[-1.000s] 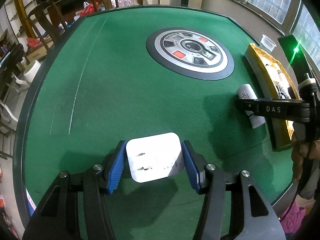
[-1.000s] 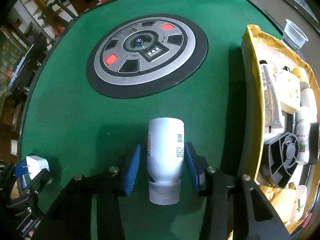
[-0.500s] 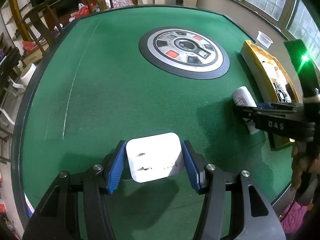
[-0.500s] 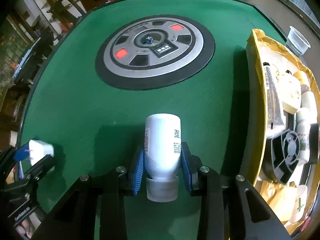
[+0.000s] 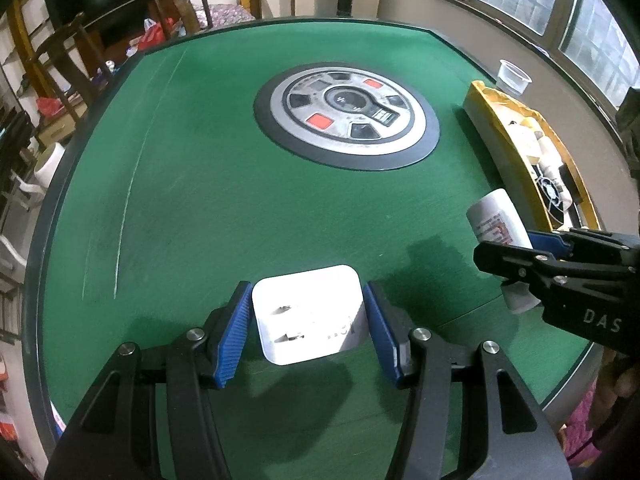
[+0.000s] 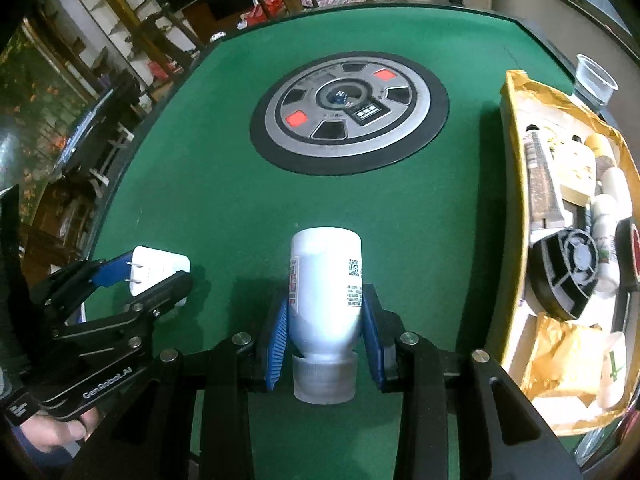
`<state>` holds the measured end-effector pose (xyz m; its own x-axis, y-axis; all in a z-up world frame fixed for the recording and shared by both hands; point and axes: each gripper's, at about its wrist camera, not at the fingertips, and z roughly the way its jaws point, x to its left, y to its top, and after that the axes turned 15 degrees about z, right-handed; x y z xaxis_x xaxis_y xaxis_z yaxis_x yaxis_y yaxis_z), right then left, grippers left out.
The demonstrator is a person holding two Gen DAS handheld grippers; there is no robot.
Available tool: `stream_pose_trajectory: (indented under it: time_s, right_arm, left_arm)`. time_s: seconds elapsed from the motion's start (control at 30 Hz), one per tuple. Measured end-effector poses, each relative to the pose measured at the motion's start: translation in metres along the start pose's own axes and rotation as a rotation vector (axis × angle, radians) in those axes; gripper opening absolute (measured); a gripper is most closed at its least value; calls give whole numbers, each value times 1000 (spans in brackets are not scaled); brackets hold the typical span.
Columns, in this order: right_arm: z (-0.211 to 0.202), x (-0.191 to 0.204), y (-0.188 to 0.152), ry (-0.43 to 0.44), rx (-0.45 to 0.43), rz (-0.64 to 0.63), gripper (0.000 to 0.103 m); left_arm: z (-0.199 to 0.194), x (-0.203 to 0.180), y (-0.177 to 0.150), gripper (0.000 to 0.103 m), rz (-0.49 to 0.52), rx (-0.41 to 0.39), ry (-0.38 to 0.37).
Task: Organize rigid objects
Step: 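Carry the plug adapter in the left gripper and pill bottle in the right to the tray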
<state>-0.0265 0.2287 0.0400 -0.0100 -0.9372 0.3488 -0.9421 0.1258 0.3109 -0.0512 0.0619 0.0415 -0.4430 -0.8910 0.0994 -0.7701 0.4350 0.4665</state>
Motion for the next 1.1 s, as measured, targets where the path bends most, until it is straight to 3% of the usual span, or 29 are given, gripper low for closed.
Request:
stream_pose_trajectory:
  time_s: [0.43, 1.1]
  right_arm:
    - [-32, -31, 9, 26, -63, 72, 30]
    - [-88, -119, 11, 10, -141, 175, 30]
  left_arm:
    - [-10, -35, 27, 54, 63, -33, -14]
    - [-23, -113, 74, 54, 135, -80, -67]
